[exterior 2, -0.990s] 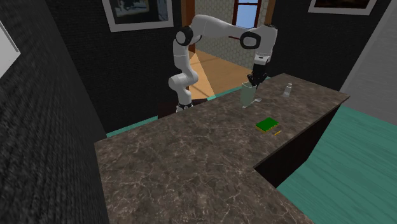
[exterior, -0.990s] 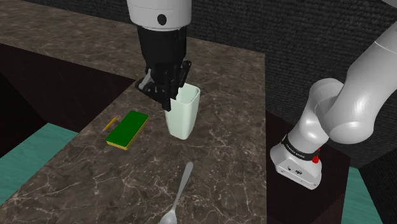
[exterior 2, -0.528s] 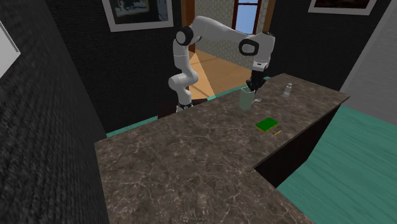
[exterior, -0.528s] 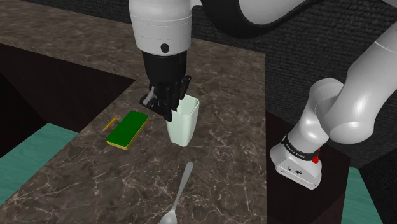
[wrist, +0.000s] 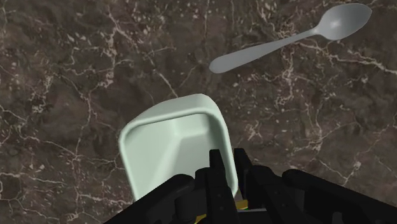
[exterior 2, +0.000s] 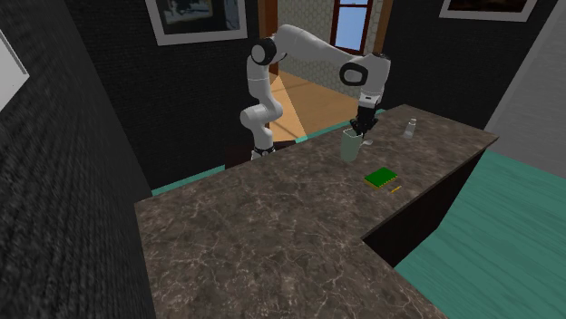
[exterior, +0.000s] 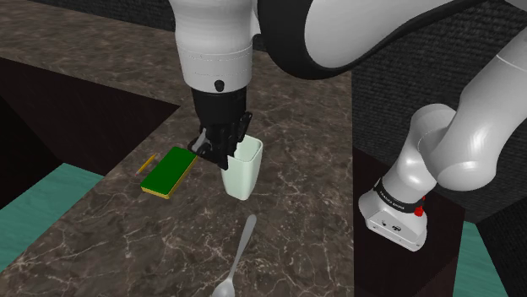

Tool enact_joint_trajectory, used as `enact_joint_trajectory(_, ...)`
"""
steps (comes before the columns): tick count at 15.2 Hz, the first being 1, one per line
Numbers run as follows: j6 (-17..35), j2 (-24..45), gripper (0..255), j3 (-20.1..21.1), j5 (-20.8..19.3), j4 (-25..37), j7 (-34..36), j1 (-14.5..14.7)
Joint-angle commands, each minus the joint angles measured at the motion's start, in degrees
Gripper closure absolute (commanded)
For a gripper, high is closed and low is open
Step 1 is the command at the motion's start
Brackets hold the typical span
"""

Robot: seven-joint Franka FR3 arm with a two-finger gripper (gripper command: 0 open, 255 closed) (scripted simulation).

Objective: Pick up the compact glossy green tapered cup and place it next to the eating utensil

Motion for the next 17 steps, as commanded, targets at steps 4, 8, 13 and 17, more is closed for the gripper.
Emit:
enact_joint_trajectory(4,0.0,0.0,0,0.0,0.0,0.0,0.0,0.0)
enact_joint_trajectory(8,0.0,0.0,0,0.0,0.0,0.0,0.0,0.0)
enact_joint_trajectory(13,-7.2,-0.4,0,-0.2,0.1,6.9,-0.1,-0.1)
enact_joint_trajectory(17,-7.2,-0.4,0,-0.2,0.1,6.9,-0.1,-0.1)
